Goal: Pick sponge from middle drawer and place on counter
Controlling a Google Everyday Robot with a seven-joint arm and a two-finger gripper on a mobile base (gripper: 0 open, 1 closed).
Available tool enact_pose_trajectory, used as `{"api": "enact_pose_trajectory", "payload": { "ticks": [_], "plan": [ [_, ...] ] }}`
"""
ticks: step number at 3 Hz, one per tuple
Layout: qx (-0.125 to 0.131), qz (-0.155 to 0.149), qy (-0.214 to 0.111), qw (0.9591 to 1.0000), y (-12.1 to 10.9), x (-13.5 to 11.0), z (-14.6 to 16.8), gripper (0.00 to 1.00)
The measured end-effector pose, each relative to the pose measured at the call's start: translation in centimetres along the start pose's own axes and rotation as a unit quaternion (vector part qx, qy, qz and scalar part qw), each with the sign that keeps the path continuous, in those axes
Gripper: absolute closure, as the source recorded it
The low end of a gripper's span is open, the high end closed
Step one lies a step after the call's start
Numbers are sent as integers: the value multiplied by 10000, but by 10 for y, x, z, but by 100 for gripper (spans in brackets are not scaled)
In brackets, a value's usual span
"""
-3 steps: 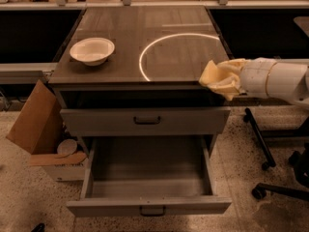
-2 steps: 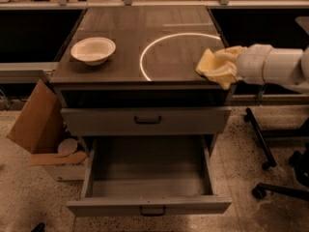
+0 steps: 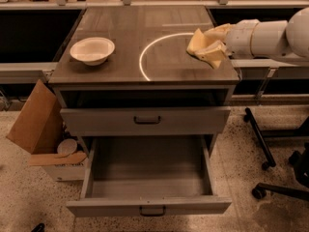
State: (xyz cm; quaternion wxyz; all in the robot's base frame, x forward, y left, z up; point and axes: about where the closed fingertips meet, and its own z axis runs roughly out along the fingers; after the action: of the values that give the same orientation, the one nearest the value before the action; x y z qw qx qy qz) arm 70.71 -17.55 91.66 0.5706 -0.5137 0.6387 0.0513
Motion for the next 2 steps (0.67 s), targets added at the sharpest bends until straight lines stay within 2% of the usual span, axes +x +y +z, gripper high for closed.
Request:
{"api": "enact_pose_trajectory", "payload": {
  "ticks": [1, 2],
  "plan": [
    [-252, 76, 33, 9996, -8, -4, 25, 100],
    [-631, 194, 190, 9976, -7, 1, 50, 82]
  ]
}}
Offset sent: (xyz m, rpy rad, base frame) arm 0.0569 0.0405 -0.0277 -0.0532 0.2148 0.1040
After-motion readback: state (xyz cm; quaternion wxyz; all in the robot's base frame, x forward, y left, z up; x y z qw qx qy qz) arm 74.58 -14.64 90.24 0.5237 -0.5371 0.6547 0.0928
